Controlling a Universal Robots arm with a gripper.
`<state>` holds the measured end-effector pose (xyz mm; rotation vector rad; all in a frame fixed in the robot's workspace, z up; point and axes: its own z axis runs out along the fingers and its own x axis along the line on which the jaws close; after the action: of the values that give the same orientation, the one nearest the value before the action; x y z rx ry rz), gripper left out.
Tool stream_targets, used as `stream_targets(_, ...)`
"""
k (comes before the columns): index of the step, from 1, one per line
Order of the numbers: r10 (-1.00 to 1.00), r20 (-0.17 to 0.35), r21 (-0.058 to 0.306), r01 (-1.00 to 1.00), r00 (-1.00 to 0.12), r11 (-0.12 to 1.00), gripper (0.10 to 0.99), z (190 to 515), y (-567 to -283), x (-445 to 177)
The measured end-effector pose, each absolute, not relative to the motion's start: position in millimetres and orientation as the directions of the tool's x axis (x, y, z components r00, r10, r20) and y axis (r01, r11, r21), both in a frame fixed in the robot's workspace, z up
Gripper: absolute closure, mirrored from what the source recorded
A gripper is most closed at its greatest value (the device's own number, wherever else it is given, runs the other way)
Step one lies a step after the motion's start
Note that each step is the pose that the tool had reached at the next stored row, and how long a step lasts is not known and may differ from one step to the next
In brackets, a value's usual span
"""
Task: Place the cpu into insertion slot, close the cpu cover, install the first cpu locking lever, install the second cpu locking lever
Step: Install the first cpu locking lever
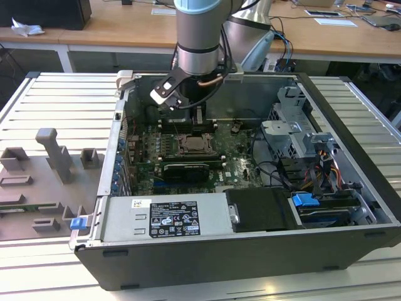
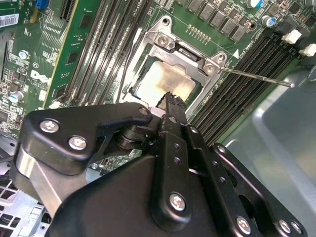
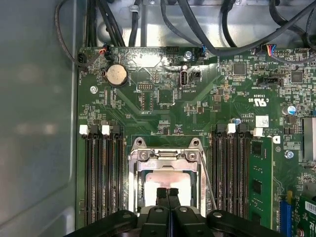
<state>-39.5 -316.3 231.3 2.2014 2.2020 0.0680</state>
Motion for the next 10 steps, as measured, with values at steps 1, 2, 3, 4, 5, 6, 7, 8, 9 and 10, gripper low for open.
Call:
stream_targets(1, 1.000, 0.012, 0.050, 0.999, -0.001, 0.000, 0.980, 231, -316, -40)
stream_targets(2, 1.000, 0.012, 0.050, 0.999, -0.001, 0.000, 0.980, 231, -316, -40)
stream_targets(3, 1.000, 0.012, 0.050, 0.999, -0.001, 0.000, 0.980, 231, -316, -40)
stream_targets(4, 1.000, 0.012, 0.050, 0.999, -0.001, 0.000, 0.980, 231, -316, -40)
stream_targets(5, 1.000, 0.012, 0.050, 0.999, -0.001, 0.000, 0.980, 231, -316, -40)
stream_targets(6, 1.000, 0.011, 0.050, 0.999, -0.001, 0.000, 0.980, 232, -316, -40)
stream_targets(7, 1.000, 0.012, 0.050, 0.999, -0.001, 0.000, 0.980, 236, -316, -40)
stream_targets(8, 1.000, 0.012, 0.050, 0.999, -0.001, 0.000, 0.980, 242, -316, -41)
stream_targets(9, 1.000, 0.012, 0.050, 0.999, -0.001, 0.000, 0.980, 252, -316, -41)
stream_targets(10, 1.000, 0.011, 0.050, 0.999, -0.001, 0.000, 0.980, 262, -316, -41)
